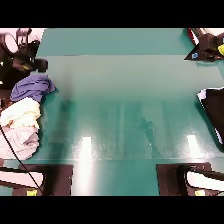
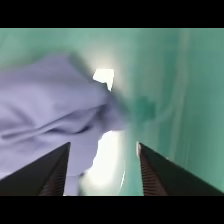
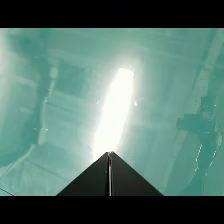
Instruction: Fold the shirts.
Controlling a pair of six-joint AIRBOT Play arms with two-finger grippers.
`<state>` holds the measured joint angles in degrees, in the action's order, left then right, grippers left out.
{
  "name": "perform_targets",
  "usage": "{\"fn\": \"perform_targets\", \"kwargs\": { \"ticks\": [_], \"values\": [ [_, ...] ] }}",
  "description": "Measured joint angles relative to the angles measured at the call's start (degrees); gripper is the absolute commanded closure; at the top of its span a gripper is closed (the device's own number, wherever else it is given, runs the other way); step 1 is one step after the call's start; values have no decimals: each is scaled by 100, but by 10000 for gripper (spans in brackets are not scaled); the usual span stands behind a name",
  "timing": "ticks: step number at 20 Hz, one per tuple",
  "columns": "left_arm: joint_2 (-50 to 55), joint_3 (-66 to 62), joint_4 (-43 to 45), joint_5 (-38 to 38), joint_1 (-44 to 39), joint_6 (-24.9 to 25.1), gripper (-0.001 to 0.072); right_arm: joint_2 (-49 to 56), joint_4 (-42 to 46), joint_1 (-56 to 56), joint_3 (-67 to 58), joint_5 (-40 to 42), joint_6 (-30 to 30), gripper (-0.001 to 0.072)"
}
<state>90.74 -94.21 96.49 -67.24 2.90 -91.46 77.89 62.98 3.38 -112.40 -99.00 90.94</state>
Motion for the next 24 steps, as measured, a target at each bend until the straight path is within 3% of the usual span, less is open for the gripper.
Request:
{"fn": "perform_targets", "kwargs": {
  "ticks": [4,5,6,7,13,19,24],
  "values": [
    [201,647,181,389,354,-92,202,0,0,0,0,0,0,696],
    [247,730,199,485,389,-103,316,0,0,0,0,0,0,696],
    [275,782,201,549,413,-109,581,0,2,0,0,0,0,696],
    [295,815,201,627,435,-122,678,0,2,0,0,0,0,696],
    [313,83,-328,358,479,22,680,-42,-13,0,0,70,0,696],
    [-487,-1947,-2673,-525,-87,1427,680,-542,-31,0,0,935,0,696],
    [-1416,-2422,-4341,-1043,-1075,2350,680,-1001,-2,0,0,1725,0,696]
  ]
}}
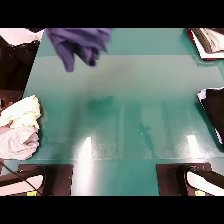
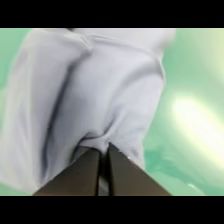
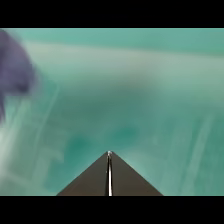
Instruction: Fold the shirts.
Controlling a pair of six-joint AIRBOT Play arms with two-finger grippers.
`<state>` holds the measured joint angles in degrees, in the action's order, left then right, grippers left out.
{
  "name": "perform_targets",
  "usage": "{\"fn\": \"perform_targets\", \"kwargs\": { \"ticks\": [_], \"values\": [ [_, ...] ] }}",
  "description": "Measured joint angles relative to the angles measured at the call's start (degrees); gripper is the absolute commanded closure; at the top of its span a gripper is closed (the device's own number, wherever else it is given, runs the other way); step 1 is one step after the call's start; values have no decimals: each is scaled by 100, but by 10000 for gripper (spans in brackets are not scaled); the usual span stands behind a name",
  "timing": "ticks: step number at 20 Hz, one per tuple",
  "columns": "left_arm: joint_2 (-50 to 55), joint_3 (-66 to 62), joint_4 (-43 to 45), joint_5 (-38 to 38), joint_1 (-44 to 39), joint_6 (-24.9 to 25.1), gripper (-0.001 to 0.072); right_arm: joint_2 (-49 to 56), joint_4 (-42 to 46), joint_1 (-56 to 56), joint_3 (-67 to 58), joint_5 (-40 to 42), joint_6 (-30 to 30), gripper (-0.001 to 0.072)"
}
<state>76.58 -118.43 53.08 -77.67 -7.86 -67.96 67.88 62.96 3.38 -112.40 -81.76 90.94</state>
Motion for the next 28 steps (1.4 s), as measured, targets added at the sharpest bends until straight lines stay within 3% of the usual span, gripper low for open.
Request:
{"fn": "perform_targets", "kwargs": {
  "ticks": [8,10,14,17,20,28],
  "values": [
    [-107,1547,-258,122,-1257,387,669,-382,7,0,0,173,0,696],
    [107,1899,-179,247,-1325,354,164,-411,7,0,0,74,0,696],
    [315,2179,503,151,-1123,-105,164,-424,15,0,0,-186,0,695],
    [275,2446,835,-387,-671,-422,164,-426,20,0,0,-293,0,696],
    [-37,3394,962,-483,-393,-581,164,-417,20,0,0,-341,0,696],
    [-824,6653,745,1189,-225,-776,164,-402,17,0,4,-413,0,696]
  ]
}}
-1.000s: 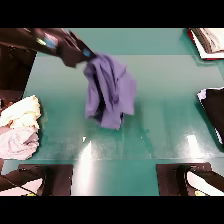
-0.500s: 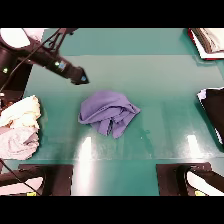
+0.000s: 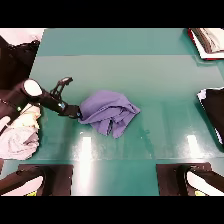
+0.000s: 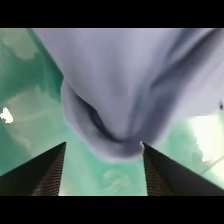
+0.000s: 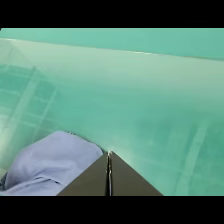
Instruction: Fold the shirts.
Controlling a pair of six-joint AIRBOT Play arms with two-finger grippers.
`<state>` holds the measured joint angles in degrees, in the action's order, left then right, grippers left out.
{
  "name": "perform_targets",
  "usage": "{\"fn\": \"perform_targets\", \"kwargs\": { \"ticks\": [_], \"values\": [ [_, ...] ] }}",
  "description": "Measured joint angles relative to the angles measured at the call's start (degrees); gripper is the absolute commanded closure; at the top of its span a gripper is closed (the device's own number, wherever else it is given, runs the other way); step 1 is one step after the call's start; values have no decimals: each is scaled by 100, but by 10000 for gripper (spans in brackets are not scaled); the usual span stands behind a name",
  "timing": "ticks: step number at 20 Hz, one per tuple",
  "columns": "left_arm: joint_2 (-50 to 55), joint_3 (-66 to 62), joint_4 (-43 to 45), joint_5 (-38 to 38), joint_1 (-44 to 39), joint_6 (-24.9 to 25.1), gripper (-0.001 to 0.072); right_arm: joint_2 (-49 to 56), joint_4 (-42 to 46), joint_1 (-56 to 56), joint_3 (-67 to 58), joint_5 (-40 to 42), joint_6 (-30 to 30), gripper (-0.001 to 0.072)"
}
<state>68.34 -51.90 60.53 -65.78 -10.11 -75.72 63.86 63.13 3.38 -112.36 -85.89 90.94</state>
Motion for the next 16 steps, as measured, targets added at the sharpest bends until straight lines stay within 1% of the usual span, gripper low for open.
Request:
{"fn": "perform_targets", "kwargs": {
  "ticks": [3,4,5,6,8,10,11,12,13,16],
  "values": [
    [-46,487,-494,680,9,-48,165,0,0,0,0,-109,0,696],
    [-52,599,-612,833,7,-52,224,-2,0,0,2,-166,0,696],
    [-57,680,-693,938,9,-63,523,-2,-7,0,24,-229,0,696],
    [-61,743,-769,1034,11,-70,679,-9,-20,0,90,-280,2,696],
    [-66,807,-887,1176,9,-72,679,-48,-37,0,393,-365,2,696],
    [-68,739,-977,1250,11,-74,680,-120,-52,-2,951,-413,2,686],
    [-68,645,-1008,1250,11,-76,679,-155,-52,-2,1300,-420,2,558],
    [-68,509,-1034,1228,11,-76,680,-203,-59,-13,1738,-411,-13,287],
    [-68,356,-1062,1178,11,-79,680,-251,-96,-37,2229,-358,-68,116],
    [-70,-175,-1108,970,11,-85,679,-337,-369,-249,3803,74,-175,111]
  ]
}}
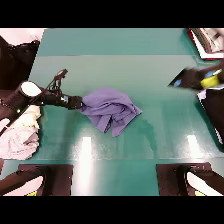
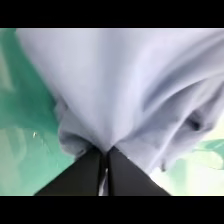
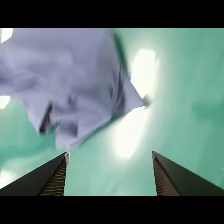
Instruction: Fold the shirts.
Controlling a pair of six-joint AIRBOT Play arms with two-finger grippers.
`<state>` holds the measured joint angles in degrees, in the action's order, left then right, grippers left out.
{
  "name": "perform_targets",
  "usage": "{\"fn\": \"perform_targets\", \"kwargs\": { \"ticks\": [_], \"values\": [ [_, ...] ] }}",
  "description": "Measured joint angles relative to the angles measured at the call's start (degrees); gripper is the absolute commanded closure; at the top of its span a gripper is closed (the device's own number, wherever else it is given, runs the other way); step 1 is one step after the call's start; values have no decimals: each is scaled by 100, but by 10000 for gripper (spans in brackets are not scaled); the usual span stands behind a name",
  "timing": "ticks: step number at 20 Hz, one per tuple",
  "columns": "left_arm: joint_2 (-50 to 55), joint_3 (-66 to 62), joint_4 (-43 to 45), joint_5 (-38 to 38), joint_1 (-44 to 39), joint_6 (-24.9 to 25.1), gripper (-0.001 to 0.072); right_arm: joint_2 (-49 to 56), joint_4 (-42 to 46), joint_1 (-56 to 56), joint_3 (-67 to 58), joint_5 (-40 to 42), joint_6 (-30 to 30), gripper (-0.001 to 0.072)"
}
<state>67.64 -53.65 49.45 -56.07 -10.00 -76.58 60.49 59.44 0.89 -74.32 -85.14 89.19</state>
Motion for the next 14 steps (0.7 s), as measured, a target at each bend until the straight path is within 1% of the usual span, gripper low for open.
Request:
{"fn": "perform_targets", "kwargs": {
  "ticks": [3,5,9,11,13,14],
  "values": [
    [0,-372,-13,-175,0,0,679,57,-426,-540,1471,938,-179,112],
    [0,-496,-39,-267,0,0,679,238,-656,-999,2118,1652,-240,112],
    [0,-597,-50,-407,0,0,679,874,-920,-1858,2682,2806,-284,118],
    [0,-614,-55,-450,0,0,679,1202,-1064,-2146,2782,3195,-289,215],
    [0,-625,-57,-479,0,0,679,1419,-1257,-2339,2837,3534,-302,417],
    [0,-627,-59,-483,0,0,679,1473,-1331,-2393,2852,3674,-310,596]
  ]
}}
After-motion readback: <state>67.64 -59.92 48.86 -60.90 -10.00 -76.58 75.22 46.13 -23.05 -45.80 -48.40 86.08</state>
